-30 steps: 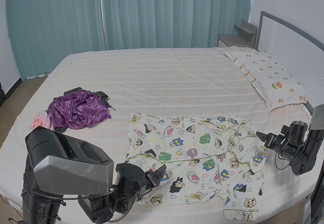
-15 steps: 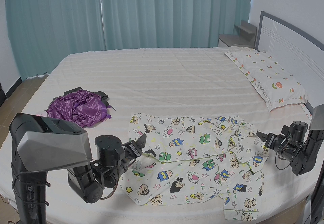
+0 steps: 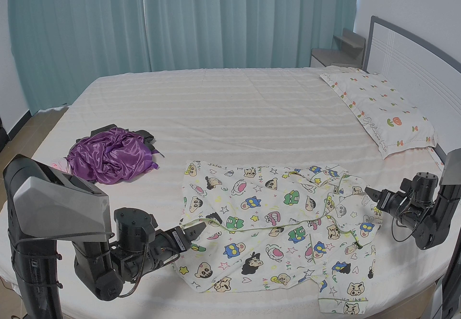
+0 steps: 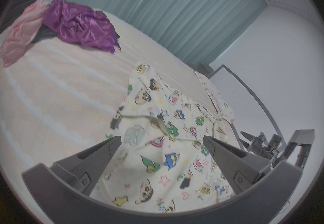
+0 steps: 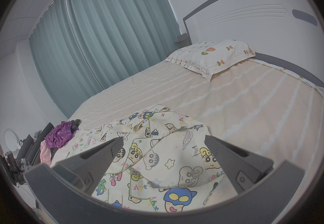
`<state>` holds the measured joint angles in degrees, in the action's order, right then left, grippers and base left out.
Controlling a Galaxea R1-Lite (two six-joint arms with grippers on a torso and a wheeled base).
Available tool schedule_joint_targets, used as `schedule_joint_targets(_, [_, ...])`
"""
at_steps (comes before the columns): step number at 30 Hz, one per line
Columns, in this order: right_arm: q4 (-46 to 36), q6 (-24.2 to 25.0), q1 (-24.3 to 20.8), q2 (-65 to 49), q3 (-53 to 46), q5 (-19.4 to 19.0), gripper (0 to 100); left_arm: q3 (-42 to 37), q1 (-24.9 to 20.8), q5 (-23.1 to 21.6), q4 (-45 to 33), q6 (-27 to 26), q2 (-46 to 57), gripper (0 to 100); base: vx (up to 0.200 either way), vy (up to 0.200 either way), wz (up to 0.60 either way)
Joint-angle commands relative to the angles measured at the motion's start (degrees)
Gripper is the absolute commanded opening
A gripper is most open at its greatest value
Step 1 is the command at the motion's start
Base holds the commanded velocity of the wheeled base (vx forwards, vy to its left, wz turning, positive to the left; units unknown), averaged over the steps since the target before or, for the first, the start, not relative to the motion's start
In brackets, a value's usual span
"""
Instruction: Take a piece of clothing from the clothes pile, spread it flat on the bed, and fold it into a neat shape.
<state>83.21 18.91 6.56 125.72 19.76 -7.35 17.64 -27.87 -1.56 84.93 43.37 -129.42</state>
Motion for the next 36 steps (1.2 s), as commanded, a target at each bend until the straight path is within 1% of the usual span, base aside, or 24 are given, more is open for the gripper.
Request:
schedule_joint_targets(1, [0.02, -0.01, -0.14, -0.04, -0.34, -0.03, 100, -0.15, 1.24, -3.98, -0.03, 0.40, -2.51, 100, 0.000, 0.000, 0.00])
schedule_joint_targets(2, [0.02, -0.01, -0.14, 0.05, -0.34, -0.03, 100, -0.06, 1.32, -4.15, 0.06, 0.40, -2.51, 100, 0.000, 0.000, 0.00])
schedule_joint_targets(4, [0.37, -0.01, -0.14, 0.05, -0.34, -0.03, 100, 0.55, 2.03, -9.69, -0.12, -0.13, -3.56, 100, 0.000, 0.000, 0.00])
schedule_joint_targets(5, [0.37, -0.01, -0.14, 0.05, -0.34, -0.03, 100, 0.47, 2.12, -10.66, -0.12, -0.31, -3.74, 100, 0.000, 0.000, 0.00])
schedule_joint_targets(6, [0.37, -0.01, -0.14, 0.05, -0.43, -0.03, 100, 0.29, 2.73, -13.38, -0.12, -1.36, -4.00, 100, 0.000, 0.000, 0.00])
schedule_joint_targets(7, [0.37, -0.01, -0.05, 0.05, -0.43, -0.03, 100, 0.20, 2.91, -14.08, -0.12, -1.80, -4.00, 100, 0.000, 0.000, 0.00])
schedule_joint_targets(8, [0.37, -0.01, -0.05, 0.05, -0.43, -0.03, 100, -0.06, 3.26, -15.58, -0.47, -3.38, -4.00, 100, 0.000, 0.000, 0.00])
schedule_joint_targets(9, [0.37, -0.01, -0.05, 0.05, -0.43, -0.03, 100, -0.06, 3.26, -15.58, -0.47, -3.38, -4.00, 100, 0.000, 0.000, 0.00])
schedule_joint_targets(10, [0.37, -0.01, 0.12, 0.14, -0.43, -0.03, 100, -0.24, 3.61, -16.55, -1.00, -5.67, -4.18, 100, 0.000, 0.000, 0.00])
schedule_joint_targets(21, [0.37, -0.01, 0.12, 0.23, -0.51, -0.03, 100, -0.15, 3.61, -16.63, -5.39, -10.77, -5.41, 100, 0.000, 0.000, 0.00])
schedule_joint_targets(28, [0.46, -0.01, 0.21, 0.31, -0.69, -0.03, 100, -1.56, 3.96, -16.63, -5.92, -11.73, -5.32, 100, 0.000, 0.000, 0.00])
schedule_joint_targets(36, [0.46, -0.01, 0.21, 0.31, -0.69, -0.03, 100, -1.82, 2.99, -16.63, -6.53, -12.52, -5.15, 100, 0.000, 0.000, 0.00])
